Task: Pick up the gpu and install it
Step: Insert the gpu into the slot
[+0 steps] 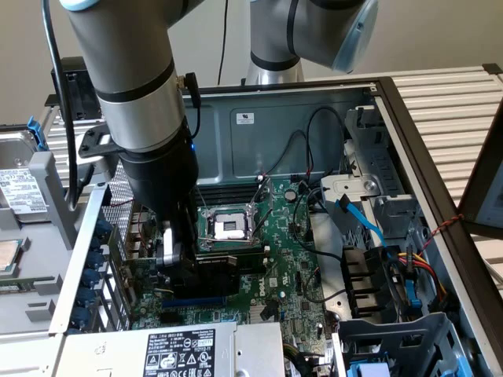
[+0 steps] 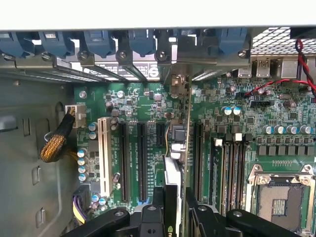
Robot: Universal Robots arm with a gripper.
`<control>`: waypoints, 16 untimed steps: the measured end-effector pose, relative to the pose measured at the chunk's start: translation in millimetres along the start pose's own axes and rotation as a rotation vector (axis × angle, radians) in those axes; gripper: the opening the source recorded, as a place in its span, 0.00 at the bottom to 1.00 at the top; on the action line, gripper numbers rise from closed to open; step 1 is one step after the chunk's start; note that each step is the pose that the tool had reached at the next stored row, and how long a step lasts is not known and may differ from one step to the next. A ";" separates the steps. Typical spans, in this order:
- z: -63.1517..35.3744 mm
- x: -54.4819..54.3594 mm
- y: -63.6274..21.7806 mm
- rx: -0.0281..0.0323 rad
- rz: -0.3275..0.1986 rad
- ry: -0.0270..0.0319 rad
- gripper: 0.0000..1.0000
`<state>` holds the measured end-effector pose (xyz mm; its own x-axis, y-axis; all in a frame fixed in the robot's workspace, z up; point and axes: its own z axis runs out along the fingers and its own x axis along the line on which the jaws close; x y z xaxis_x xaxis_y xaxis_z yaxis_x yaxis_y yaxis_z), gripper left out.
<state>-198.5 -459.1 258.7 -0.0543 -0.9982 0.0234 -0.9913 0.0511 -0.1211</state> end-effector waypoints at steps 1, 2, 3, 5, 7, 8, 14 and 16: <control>0.1 0.0 -0.3 0.0000 0.000 -0.0002 0.27; 0.1 0.0 -0.6 0.0001 0.000 -0.0002 0.27; 0.0 0.0 -0.6 0.0001 0.000 -0.0001 0.27; 0.1 0.0 -0.6 0.0001 0.000 -0.0001 0.27; 0.1 0.0 -0.7 0.0001 0.000 -0.0002 0.27; 0.1 0.0 -0.7 0.0001 0.000 -0.0002 0.27; 0.1 -0.1 -0.7 0.0017 0.000 -0.0003 0.27; 0.1 -0.1 -0.7 0.0016 0.000 -0.0003 0.27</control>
<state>-197.9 -459.1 258.7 -0.0542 -0.9983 0.0232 -0.9911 0.0510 -0.1227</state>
